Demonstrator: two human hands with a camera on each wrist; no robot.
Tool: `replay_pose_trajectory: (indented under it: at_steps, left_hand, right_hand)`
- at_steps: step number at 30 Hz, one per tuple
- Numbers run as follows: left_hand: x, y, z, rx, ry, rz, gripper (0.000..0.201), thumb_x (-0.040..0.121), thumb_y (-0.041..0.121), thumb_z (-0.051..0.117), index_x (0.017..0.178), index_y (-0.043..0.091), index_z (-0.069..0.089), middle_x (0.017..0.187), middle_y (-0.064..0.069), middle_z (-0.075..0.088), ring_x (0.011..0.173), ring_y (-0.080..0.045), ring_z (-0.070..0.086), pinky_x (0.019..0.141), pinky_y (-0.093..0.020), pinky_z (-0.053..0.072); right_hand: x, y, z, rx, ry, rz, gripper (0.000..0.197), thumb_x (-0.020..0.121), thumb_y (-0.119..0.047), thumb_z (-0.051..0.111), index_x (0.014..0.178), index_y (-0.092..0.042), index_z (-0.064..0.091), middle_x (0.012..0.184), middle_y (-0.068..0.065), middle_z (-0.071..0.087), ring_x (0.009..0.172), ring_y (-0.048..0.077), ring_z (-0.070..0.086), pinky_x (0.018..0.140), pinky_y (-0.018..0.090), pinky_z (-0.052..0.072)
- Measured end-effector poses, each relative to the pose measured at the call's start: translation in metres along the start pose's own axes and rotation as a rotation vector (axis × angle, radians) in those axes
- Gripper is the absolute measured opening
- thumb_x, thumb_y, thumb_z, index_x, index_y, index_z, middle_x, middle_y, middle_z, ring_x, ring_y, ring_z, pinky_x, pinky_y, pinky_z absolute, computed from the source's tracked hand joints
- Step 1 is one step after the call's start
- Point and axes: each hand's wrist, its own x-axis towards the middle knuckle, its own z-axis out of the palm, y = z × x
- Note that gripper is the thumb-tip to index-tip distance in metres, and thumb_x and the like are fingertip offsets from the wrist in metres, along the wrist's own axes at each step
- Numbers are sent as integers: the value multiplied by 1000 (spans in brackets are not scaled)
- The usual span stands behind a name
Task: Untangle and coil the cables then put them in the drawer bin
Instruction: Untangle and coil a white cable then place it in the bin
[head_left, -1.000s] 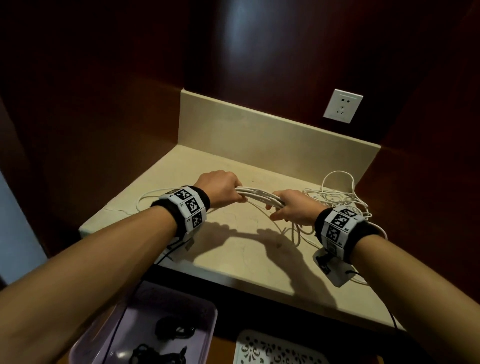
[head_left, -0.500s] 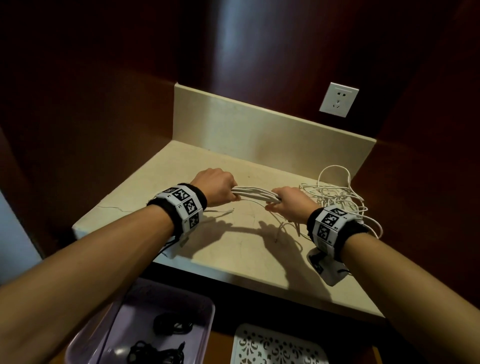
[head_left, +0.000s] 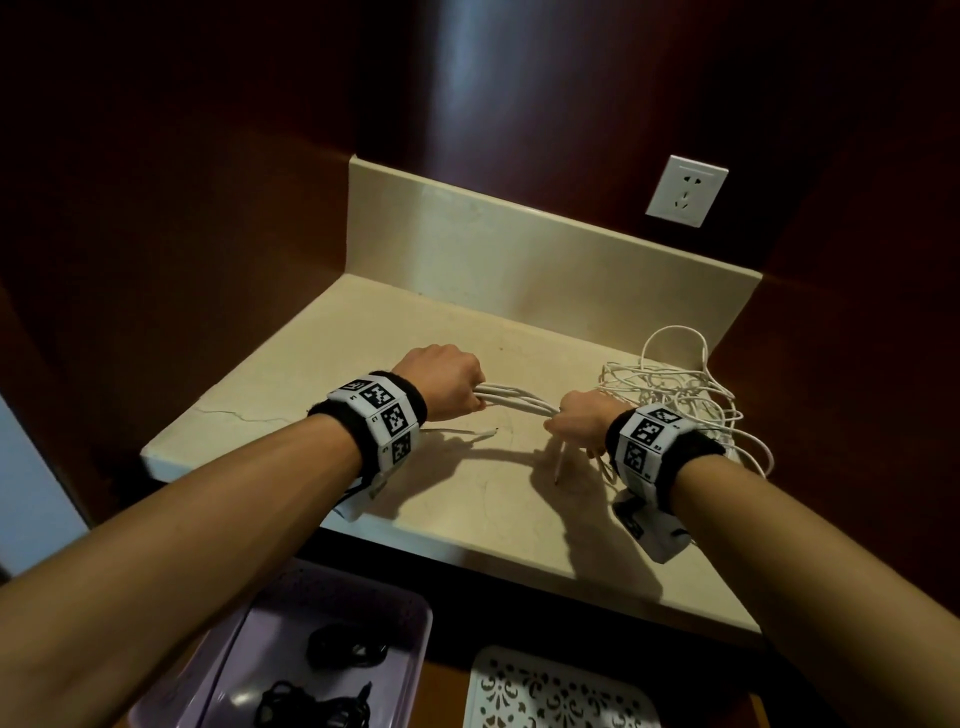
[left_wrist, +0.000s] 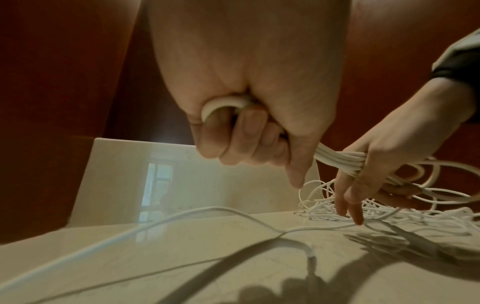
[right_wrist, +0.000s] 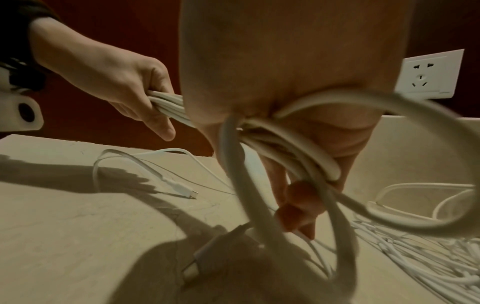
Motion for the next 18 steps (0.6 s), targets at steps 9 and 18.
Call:
replay_pose_trajectory:
  at_steps: [9, 18]
  left_hand:
    - [8, -7, -6, -31, 29, -40, 30, 91, 50, 58, 97, 23, 72, 69, 4, 54, 72, -21, 53, 59, -29, 33]
    - [8, -5, -16, -84, 83, -69, 31, 87, 51, 63, 92, 22, 73, 69, 1, 60, 69, -19, 56, 60, -28, 36]
  right_hand:
    - [-2, 15, -13, 230, 257, -196, 32, 89, -44, 65, 75, -16, 69, 60, -2, 63, 56, 12, 56, 54, 24, 38]
    - [-13, 15, -22, 167, 234, -241, 47, 95, -53, 49, 63, -18, 49, 59, 1, 47, 55, 18, 42, 53, 31, 29]
